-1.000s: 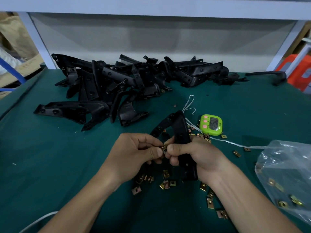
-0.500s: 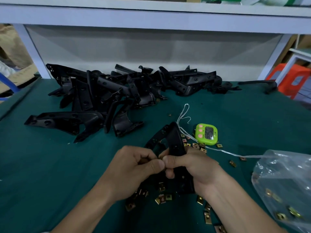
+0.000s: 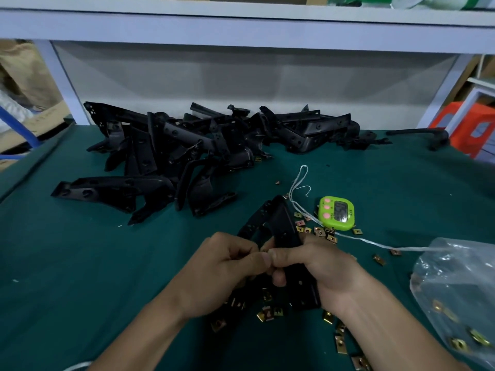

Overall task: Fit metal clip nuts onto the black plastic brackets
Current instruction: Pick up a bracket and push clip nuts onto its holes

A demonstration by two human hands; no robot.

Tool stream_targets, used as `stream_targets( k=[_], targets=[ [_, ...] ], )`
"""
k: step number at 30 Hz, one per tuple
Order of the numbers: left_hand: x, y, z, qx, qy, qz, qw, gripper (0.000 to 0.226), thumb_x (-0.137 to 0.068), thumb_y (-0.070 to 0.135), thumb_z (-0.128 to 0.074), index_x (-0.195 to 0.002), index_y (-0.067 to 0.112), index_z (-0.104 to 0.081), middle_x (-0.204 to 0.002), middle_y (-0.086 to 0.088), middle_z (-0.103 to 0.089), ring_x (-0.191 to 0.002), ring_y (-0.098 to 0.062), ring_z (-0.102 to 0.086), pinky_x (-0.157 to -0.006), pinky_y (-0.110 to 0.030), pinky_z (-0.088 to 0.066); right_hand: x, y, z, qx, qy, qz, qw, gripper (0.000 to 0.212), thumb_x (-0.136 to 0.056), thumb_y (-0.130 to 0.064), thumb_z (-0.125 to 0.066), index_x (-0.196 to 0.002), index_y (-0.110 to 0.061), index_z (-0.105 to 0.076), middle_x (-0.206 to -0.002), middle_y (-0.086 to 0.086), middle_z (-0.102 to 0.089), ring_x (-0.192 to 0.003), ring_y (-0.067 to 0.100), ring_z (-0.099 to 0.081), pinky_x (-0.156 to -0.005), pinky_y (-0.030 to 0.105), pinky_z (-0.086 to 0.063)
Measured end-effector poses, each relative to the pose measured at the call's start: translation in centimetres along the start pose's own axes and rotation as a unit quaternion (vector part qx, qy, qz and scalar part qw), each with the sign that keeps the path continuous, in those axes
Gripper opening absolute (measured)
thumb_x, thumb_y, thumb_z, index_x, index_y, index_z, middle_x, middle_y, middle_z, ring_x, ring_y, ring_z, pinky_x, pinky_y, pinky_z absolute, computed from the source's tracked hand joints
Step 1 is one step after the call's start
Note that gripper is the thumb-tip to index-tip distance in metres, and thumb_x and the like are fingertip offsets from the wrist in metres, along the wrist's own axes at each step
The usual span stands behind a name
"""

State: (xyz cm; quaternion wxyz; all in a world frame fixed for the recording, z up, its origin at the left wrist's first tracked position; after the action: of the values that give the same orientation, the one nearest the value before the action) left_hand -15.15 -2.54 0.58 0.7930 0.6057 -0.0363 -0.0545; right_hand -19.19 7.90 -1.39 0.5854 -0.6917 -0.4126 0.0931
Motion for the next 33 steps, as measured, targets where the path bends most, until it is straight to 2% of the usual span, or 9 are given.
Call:
stream_targets(
  k=[4,7,10,13,16,20,24,31,33],
  targets=[
    [-0.1,0.3,0.1,0.046,-0.002,0.013,0.999,0.037,-0.080,0.047,-0.070,-0.063,0.013,-0.071,-0.079,-0.041,-0.060,-0.054,-0.020,-0.025,-0.053,-0.035,-0.020,0.0,0.1,-0.6,0.007,-0.028,0.006,1.000,0.006,-0.069,-0.012,-0.078,-0.075,-0.011,-0.077,-0.065,0.009,-0.062,-0.050,0.015,-0.055,-0.047,0.023,-0.046],
    [-0.2,0.6,0.0,0.070,-0.009,0.002,0.998,0.029,-0.085,0.030,-0.069,-0.060,0.016,-0.071,-0.067,-0.027,-0.065,-0.051,-0.012,-0.026,-0.049,-0.024,-0.024,0.0,0.3,-0.7,0.011,-0.030,0.015,0.999,0.006,-0.071,-0.016,-0.079,-0.075,-0.013,-0.077,-0.066,0.008,-0.063,-0.051,0.015,-0.056,-0.048,0.022,-0.046],
    [-0.3,0.4,0.4,0.077,0.007,0.001,0.997,0.031,-0.086,0.029,-0.069,-0.058,0.014,-0.068,-0.060,-0.030,-0.046,-0.054,-0.015,-0.026,-0.049,-0.021,-0.023,-0.1,0.2,-0.6,0.005,-0.033,0.028,0.999,0.006,-0.075,-0.014,-0.081,-0.080,-0.013,-0.078,-0.066,0.006,-0.065,-0.053,0.014,-0.058,-0.050,0.022,-0.047],
    [-0.2,0.4,0.2,0.102,-0.007,-0.005,0.995,0.033,-0.090,0.029,-0.071,-0.061,0.014,-0.068,-0.065,-0.027,-0.060,-0.051,-0.010,-0.028,-0.047,-0.017,-0.025,0.0,0.1,-0.3,-0.015,-0.025,0.035,0.999,0.007,-0.075,-0.018,-0.078,-0.080,-0.014,-0.079,-0.069,0.007,-0.066,-0.056,0.014,-0.060,-0.054,0.023,-0.050],
    [0.0,0.9,-0.3,0.113,-0.023,-0.016,0.993,0.037,-0.093,0.027,-0.066,-0.057,0.022,-0.066,-0.063,0.002,-0.070,-0.047,-0.008,-0.027,-0.044,-0.016,-0.024,0.0,0.1,-0.1,-0.002,-0.019,0.024,1.000,0.012,-0.072,-0.029,-0.082,-0.077,-0.019,-0.078,-0.066,0.007,-0.064,-0.055,0.015,-0.060,-0.052,0.024,-0.050],
    [0.1,0.6,-0.6,0.117,-0.036,-0.010,0.992,0.043,-0.095,0.028,-0.066,-0.066,-0.004,-0.060,-0.083,-0.017,-0.076,-0.048,-0.028,-0.025,-0.044,-0.027,-0.022,0.0,0.5,0.3,0.039,-0.016,-0.003,0.999,0.022,-0.072,-0.034,-0.083,-0.075,-0.013,-0.075,-0.068,0.015,-0.060,-0.055,0.019,-0.056,-0.049,0.026,-0.045],
    [0.0,0.6,-0.5,0.123,-0.023,-0.014,0.992,0.034,-0.089,0.033,-0.068,-0.060,0.017,-0.069,-0.082,-0.028,-0.071,-0.050,-0.016,-0.039,-0.044,-0.019,-0.033,-0.2,1.0,-0.1,-0.043,-0.042,-0.006,0.998,0.019,-0.076,-0.023,-0.080,-0.077,-0.004,-0.074,-0.071,0.018,-0.060,-0.052,0.018,-0.056,-0.049,0.025,-0.048],
    [-0.2,0.6,-0.4,0.139,-0.030,-0.024,0.990,0.048,-0.087,0.034,-0.072,-0.071,-0.011,-0.066,-0.076,-0.018,-0.073,-0.057,-0.023,-0.048,-0.047,-0.021,-0.039,-0.2,0.8,-1.3,-0.119,-0.111,0.006,0.987,0.017,-0.076,-0.018,-0.078,-0.083,-0.003,-0.075,-0.070,0.015,-0.062,-0.050,0.014,-0.055,-0.051,0.023,-0.047],
    [-0.3,0.7,-0.4,0.140,-0.035,-0.025,0.989,0.044,-0.091,0.032,-0.074,-0.072,-0.007,-0.070,-0.074,-0.014,-0.071,-0.058,-0.024,-0.048,-0.048,-0.023,-0.040,-0.3,0.8,-1.0,-0.122,-0.105,0.010,0.987,0.020,-0.072,-0.019,-0.084,-0.083,-0.004,-0.075,-0.067,0.011,-0.063,-0.049,0.014,-0.054,-0.051,0.024,-0.047]
  ],
)
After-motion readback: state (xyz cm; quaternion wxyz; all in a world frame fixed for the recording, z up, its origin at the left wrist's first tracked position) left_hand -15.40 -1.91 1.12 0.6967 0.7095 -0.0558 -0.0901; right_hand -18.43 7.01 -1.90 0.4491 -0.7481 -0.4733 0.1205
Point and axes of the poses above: each hand's wrist, its own x-axis away from the middle knuckle, its own z-axis out of the back of the hand, y = z × x, the point moved 9 cm from there along -x, towards the middle knuckle
